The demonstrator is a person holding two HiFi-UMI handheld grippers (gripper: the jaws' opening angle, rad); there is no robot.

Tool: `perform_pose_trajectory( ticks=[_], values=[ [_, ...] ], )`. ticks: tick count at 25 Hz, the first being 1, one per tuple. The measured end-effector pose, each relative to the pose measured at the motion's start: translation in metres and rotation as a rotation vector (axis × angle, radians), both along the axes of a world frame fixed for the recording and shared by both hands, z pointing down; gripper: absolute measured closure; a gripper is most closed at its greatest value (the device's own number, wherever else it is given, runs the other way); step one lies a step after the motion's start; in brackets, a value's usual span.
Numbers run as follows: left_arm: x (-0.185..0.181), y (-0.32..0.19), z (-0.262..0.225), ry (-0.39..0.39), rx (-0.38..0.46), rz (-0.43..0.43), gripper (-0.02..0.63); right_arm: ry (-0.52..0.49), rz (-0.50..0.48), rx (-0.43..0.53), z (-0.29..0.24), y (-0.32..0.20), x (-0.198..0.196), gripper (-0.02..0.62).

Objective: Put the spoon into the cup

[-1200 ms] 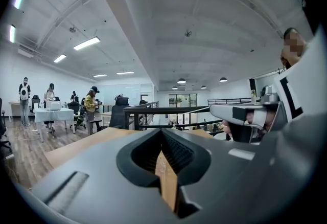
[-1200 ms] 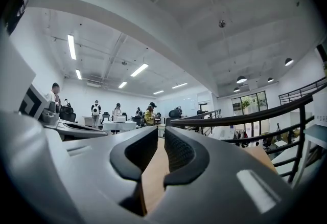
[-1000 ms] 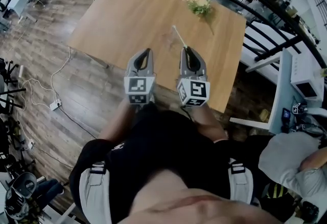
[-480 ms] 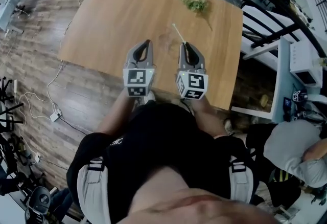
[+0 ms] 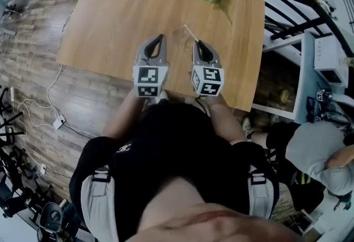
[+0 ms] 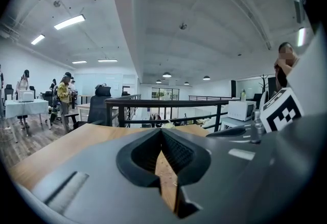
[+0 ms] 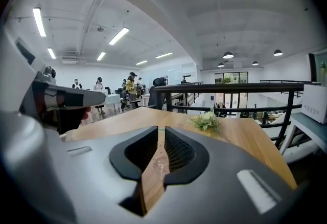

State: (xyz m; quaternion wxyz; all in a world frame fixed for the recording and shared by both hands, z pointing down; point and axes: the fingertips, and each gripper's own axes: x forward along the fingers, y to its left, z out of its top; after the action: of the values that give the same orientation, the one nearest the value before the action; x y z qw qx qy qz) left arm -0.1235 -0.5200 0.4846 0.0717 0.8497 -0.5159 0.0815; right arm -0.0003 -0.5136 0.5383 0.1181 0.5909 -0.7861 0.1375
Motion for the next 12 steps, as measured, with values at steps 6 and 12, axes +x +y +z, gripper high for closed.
perform_pose_trajectory(
  ticks=[6, 12],
  values=[
    [-0.012, -0.007, 0.008, -0.011, -0.014, 0.012, 0.594, 0.043, 0.005, -0.061, 0.028, -0.016, -0.008, 0.552],
    [-0.020, -0.010, 0.005, -0.025, 0.000, 0.018, 0.594, 0.082, -0.001, -0.092, 0.056, -0.027, -0.019, 0.552]
  ],
)
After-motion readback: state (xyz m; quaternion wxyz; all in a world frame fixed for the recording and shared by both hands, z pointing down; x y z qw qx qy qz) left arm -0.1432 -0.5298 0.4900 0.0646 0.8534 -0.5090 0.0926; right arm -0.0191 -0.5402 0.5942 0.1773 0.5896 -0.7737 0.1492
